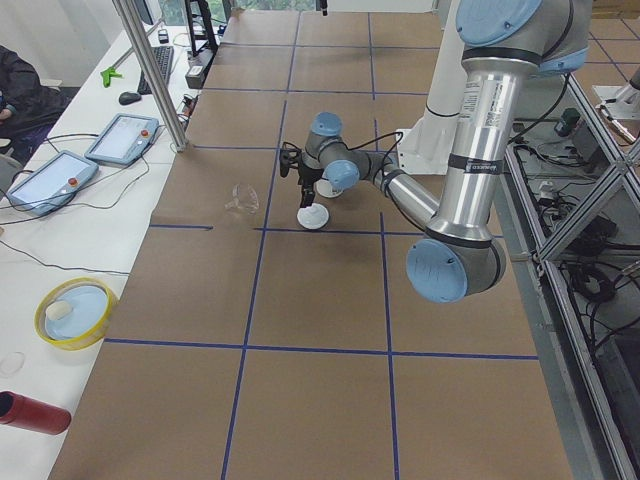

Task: Remove funnel from cup
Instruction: 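Move the left gripper down to the white lid and grasp it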

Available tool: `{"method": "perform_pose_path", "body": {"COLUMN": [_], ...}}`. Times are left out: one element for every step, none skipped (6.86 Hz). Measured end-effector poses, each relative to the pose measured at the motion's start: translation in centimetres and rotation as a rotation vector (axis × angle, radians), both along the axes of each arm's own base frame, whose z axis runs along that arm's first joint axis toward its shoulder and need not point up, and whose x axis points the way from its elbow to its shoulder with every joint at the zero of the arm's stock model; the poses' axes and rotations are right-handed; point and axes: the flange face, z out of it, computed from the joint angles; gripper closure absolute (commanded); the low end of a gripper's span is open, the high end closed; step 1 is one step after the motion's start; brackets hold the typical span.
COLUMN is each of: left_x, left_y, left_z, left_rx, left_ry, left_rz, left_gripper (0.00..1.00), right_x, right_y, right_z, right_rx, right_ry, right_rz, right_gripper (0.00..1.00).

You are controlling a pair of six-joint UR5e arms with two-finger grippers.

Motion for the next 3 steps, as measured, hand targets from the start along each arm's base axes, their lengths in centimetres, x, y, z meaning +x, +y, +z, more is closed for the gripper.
{"method": "perform_pose_path", "body": {"left_x": [0.6, 0.9, 1.0], "left_y": [-0.3, -0.5, -0.6], "left_z": [1.1, 1.9, 2.3], "left_rx": [0.0, 0.0, 0.0], "left_ry": [-0.019, -0.027, -0.029], "left_rz": [0.014, 0.019, 0.023], "left_gripper": [0.0, 0.0, 0.0], "right_x": [0.0, 0.0, 0.0], "right_y": [0.0, 0.0, 0.0], "right_z": [0.0, 0.0, 0.0], "right_rx": [0.0, -0.001, -0.001], "right_ry": [0.0, 0.0, 0.0], "right_rz": [0.0, 0.0, 0.0], "right_gripper": [0.0, 0.0, 0.0]}}
